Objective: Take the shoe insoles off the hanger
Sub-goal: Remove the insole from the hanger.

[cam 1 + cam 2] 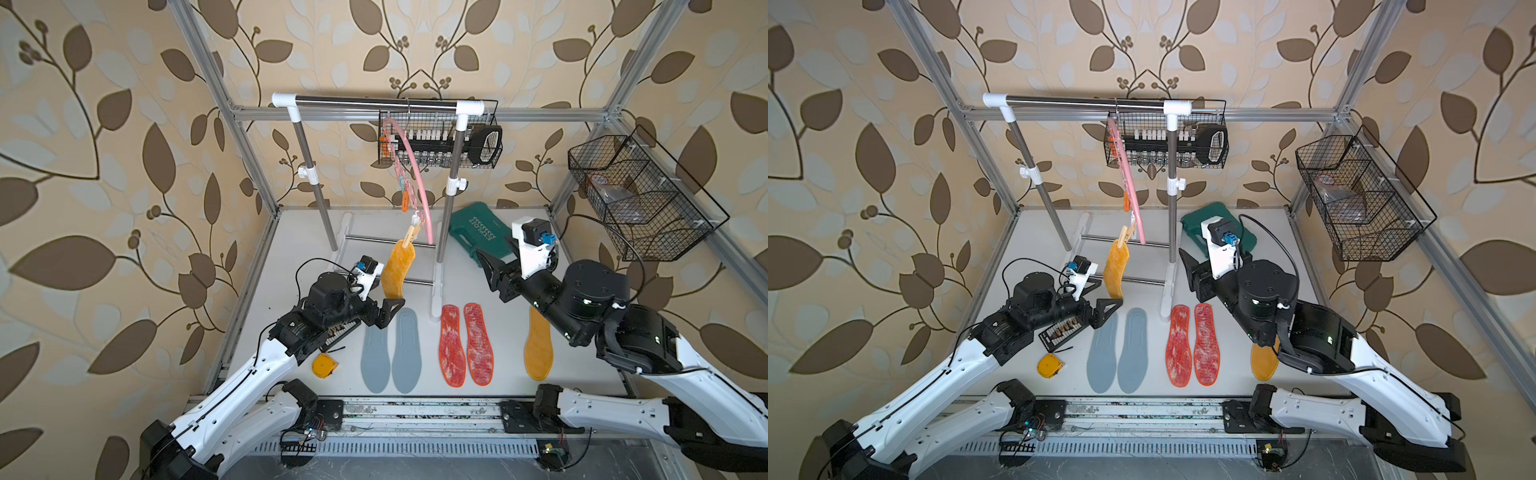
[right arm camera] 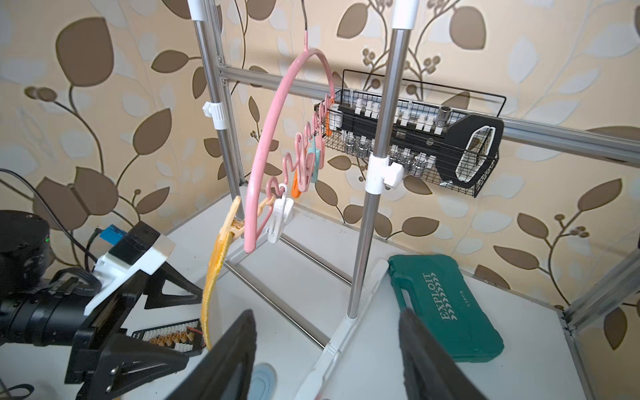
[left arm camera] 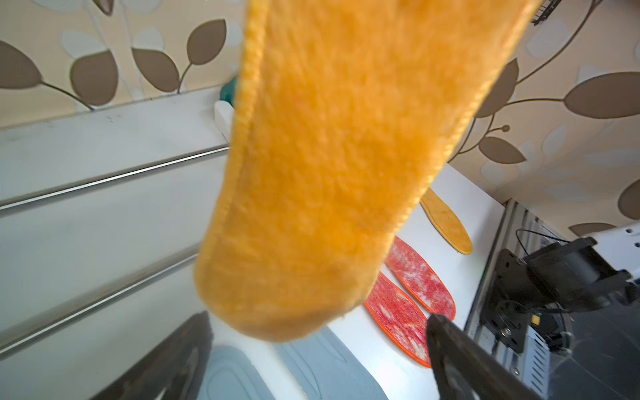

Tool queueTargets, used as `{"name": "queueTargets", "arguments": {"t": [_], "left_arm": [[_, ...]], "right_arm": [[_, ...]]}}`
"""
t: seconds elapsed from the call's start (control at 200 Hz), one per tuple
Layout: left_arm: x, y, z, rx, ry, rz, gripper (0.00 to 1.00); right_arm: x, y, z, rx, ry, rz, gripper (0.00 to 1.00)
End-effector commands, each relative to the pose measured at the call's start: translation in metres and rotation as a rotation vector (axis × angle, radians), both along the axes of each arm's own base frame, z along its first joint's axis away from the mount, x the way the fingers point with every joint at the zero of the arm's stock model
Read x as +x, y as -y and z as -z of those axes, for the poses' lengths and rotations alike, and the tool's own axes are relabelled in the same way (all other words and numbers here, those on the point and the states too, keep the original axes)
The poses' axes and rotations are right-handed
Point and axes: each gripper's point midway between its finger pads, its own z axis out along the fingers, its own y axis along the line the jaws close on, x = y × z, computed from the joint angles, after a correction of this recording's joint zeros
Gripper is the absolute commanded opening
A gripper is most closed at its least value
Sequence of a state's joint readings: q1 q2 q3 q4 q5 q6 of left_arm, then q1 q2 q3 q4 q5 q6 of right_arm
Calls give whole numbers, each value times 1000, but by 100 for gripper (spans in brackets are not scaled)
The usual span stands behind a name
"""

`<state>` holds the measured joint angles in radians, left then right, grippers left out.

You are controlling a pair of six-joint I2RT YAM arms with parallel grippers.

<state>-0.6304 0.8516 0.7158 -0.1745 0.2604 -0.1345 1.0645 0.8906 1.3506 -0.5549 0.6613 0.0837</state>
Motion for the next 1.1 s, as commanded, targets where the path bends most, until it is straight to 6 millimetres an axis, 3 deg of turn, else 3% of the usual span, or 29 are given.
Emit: {"name": "queueTargets", "arguments": {"t": [0.0,0.16,0.315,0.6,0.77,0.93,1.1], "left_arm": [[14,1,-22,9,135,-22,99],[25,7,-16,37,175,-20,99],[30,26,-13,42,244,23,99],[52,48,-29,82,451,-62,99],[55,57,-38,82,479,-27,99],[63,60,-38,91,479,-46,99],[89,57,-33,132,475,-160,99]], "right_arm": [[-1,5,4,85,20,11,64],[1,11,29,87,3,40,64],[6,7,48,64,-12,57,64],[33,14,98,151,-153,123,64],[35,-19,127,225,-243,-115,69],[42,-20,140,304,-281,-132,71],[46,-26,148,357,-318,-138,71]]}}
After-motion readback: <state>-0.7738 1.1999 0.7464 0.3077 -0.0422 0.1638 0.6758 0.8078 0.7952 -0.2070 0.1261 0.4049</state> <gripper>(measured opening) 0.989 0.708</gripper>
